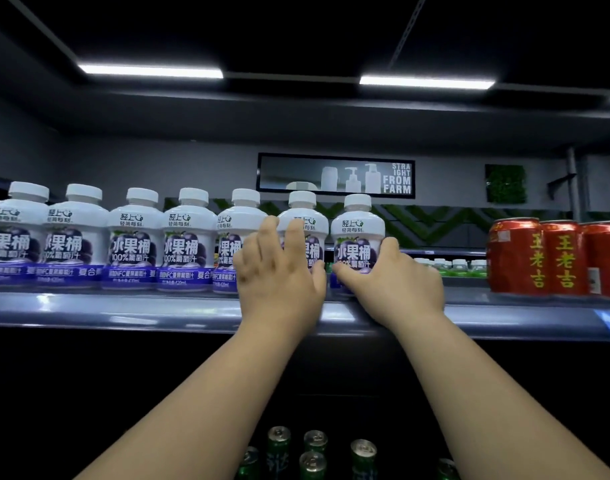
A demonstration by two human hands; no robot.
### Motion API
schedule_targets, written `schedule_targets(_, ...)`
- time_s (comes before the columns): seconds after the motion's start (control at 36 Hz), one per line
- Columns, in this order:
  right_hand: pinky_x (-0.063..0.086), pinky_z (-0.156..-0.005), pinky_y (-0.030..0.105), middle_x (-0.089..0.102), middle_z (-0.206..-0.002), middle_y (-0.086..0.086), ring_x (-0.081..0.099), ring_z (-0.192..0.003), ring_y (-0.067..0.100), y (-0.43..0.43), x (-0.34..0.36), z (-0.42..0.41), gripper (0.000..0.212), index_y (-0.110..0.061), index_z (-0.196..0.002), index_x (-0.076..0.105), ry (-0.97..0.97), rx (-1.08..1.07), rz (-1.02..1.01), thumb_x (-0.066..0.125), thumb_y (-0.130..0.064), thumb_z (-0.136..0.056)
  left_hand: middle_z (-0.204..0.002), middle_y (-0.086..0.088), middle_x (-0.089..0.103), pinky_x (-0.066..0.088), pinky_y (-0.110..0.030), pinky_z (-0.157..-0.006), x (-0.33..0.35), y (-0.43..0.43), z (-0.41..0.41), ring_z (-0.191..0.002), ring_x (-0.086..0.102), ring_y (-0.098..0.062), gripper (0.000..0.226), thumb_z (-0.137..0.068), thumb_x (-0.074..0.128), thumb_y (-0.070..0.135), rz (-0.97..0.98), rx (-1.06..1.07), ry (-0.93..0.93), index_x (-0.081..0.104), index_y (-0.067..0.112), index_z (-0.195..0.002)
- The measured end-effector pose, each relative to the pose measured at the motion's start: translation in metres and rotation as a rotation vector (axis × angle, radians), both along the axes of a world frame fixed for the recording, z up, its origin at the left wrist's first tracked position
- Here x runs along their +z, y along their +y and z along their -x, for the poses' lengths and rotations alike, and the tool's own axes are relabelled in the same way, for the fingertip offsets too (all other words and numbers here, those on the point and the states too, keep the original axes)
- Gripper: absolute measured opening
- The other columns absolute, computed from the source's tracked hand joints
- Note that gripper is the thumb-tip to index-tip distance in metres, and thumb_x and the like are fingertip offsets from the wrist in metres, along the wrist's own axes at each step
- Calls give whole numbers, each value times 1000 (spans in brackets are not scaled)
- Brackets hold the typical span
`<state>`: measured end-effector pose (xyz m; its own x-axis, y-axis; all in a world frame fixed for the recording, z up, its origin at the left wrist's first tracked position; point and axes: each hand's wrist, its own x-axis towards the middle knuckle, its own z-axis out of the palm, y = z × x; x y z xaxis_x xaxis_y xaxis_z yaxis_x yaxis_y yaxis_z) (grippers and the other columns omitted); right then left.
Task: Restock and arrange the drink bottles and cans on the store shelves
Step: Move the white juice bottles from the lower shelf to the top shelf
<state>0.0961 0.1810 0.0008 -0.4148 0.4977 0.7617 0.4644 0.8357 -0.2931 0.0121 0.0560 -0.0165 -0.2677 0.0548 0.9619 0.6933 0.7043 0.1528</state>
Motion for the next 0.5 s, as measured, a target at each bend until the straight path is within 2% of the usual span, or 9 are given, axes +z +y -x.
schedule_targets(0.11,41,-83,42,68,-110,7,64,-104,31,3,0,0,73,-16,-107,42,23,13,-19,40,-85,-81,-154,-11,14,9,-48,-110,1,2,1,-139,9,-30,72,-85,54,55,-13,24,-81,27,23,-144)
schedule_targets(0.31,43,-86,42,68,-110,6,63,-103,32,6,-1,-4,67,-18,-107,47,30,105,-15,42,-81,-85,-162,-11,-7,-9,-51,-118,5,0,-2,-149,-16,-30,66,-85,48,39,-58,-13,-196,23,16,-143)
schedule_targets(0.36,43,-84,42,68,-110,6,62,-103,32,6,-2,-5,68,-18,-106,48,32,119,-26,41,-82,-85,-162,-12,-11,-11,-53,-118,5,0,-1,-148,-21,-31,68,-87,46,49,-58,-1,-201,25,15,-142)
schedule_targets(0.44,42,-83,42,68,-110,5,62,-103,32,6,-3,-6,69,-17,-105,49,43,135,-32,41,-83,-84,-162,-15,-15,-11,-56,-118,5,0,0,-148,-24,-35,82,-86,44,67,-25,52,-227,24,11,-143)
schedule_targets(0.5,42,-83,42,68,-109,5,62,-103,31,6,-3,-6,69,-18,-104,49,47,141,-36,41,-83,-84,-161,-17,-19,-12,-57,-118,6,1,-1,-147,-27,-36,86,-87,45,66,-7,67,-243,21,9,-147)
